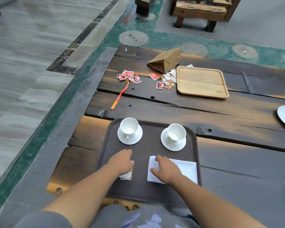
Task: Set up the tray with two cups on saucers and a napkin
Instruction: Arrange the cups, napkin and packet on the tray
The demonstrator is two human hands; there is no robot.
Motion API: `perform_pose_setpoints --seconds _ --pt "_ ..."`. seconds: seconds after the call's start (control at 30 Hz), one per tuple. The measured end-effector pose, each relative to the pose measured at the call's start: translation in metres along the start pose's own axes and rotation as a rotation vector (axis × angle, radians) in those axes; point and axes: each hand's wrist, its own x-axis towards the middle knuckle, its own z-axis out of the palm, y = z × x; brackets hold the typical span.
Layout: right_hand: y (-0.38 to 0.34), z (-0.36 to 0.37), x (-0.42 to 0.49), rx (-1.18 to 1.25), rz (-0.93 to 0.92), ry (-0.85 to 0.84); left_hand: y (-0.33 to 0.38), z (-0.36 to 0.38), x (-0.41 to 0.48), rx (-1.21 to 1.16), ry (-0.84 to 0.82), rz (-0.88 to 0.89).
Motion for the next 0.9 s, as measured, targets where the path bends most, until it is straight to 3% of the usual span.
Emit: perform_pose_setpoints --seconds 0.4,0.9 --pt "-0.058 0.034 0.013 0.022 -0.016 -0.085 -0.057 0.012 -0.017 -0.079 -0.065 -0.062" --pt "-0.083 0.050 0.021 0.261 0.200 -0.031 -0.073 0.030 -0.009 -0.326 0.003 -0.092"
